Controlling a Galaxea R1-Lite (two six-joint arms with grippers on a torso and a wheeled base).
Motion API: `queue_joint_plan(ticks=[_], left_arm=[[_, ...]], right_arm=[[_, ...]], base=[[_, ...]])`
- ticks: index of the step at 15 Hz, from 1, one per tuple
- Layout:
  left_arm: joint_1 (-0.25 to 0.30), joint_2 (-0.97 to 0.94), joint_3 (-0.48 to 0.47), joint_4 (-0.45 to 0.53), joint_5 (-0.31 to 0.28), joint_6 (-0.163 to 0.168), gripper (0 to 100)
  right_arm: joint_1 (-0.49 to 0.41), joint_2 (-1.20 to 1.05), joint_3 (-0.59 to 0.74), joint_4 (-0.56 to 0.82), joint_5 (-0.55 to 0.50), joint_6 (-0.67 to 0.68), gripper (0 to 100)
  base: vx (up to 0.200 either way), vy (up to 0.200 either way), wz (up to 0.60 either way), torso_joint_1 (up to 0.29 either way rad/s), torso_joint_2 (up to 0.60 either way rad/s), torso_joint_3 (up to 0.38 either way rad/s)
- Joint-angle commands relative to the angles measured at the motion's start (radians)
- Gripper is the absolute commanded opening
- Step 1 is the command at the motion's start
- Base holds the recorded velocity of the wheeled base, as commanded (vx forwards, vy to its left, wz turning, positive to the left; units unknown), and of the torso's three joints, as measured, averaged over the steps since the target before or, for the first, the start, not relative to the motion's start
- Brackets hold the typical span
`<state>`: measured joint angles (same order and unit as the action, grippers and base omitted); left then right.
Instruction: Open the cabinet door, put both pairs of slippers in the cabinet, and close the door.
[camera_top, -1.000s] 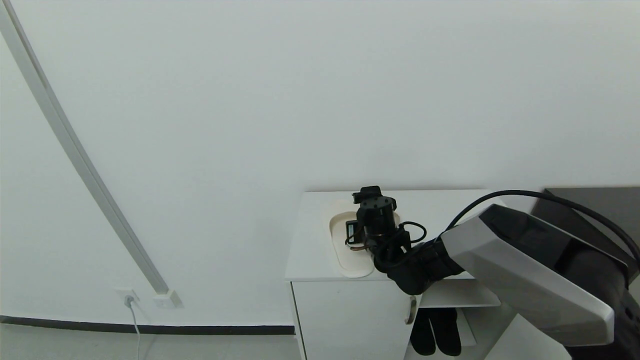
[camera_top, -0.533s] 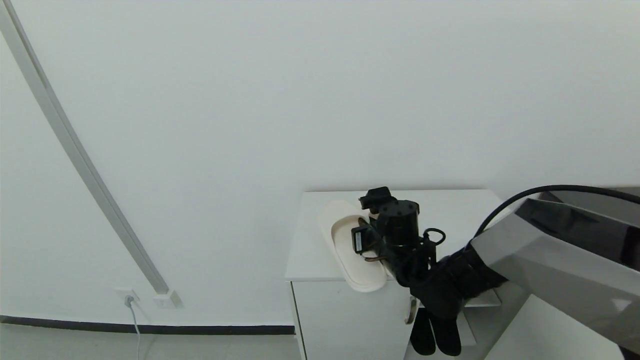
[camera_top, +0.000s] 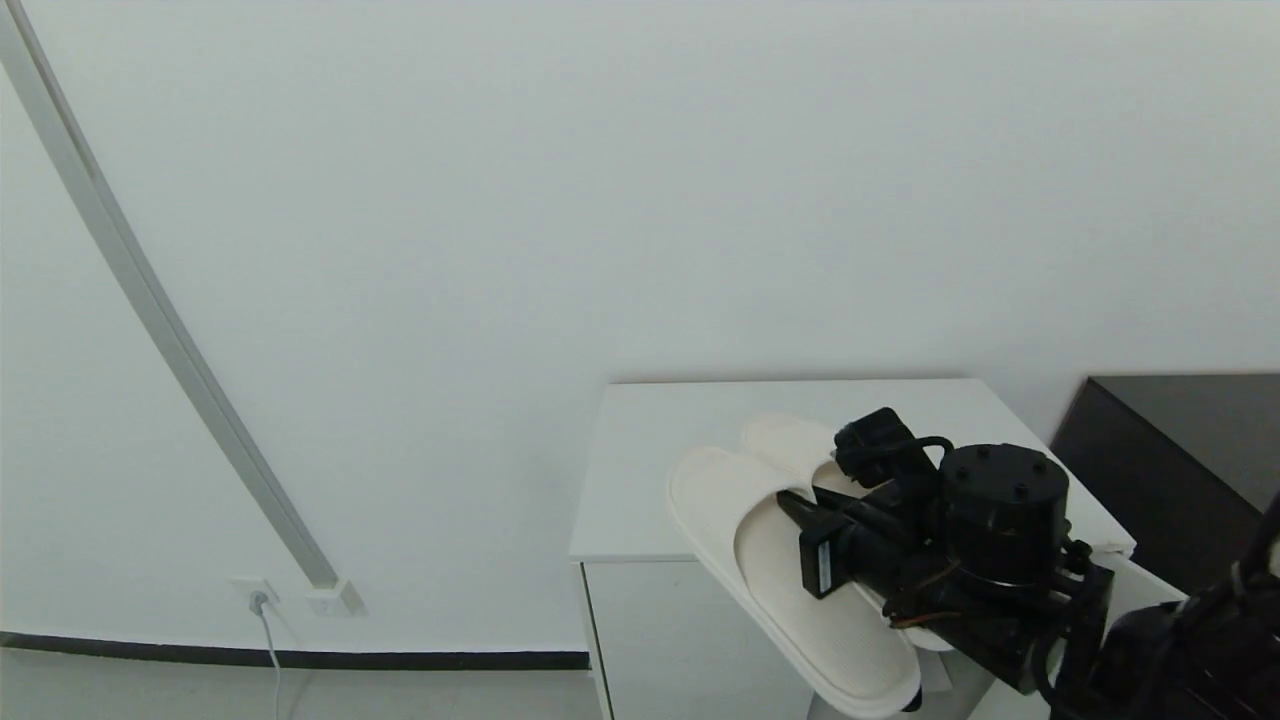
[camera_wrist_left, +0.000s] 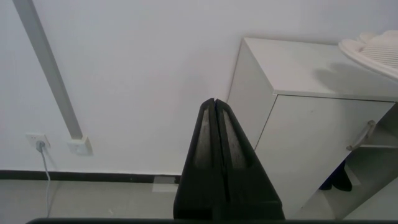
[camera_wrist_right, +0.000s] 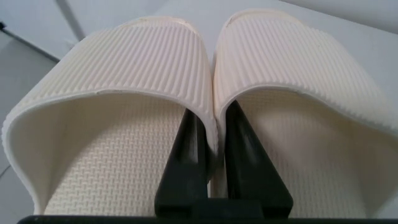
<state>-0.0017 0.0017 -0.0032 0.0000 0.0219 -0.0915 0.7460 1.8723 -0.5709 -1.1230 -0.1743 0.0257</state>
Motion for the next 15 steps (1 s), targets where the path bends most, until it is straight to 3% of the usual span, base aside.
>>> queue_joint_plan(ticks=[1,10,15], left_arm=[[0.0,0.0,0.0,0.0,0.0,-0.002,0],[0.0,0.0,0.0,0.0,0.0,-0.002,0],[0.0,0.0,0.0,0.0,0.0,-0.004,0]], right_arm=[[0.044,-0.081,0.048,0.002,0.001,0.002,0],[0.052,-0.056,0.071,0.002,-0.004,0.003,0],[0.056,-0.042,0.075,-0.006,-0.002,0.003,0]], base=[[0.0,0.0,0.0,0.0,0.0,0.0],[0.0,0.0,0.0,0.0,0.0,0.0],[-0.2,0.0,0.0,0.007,0.01,0.001]])
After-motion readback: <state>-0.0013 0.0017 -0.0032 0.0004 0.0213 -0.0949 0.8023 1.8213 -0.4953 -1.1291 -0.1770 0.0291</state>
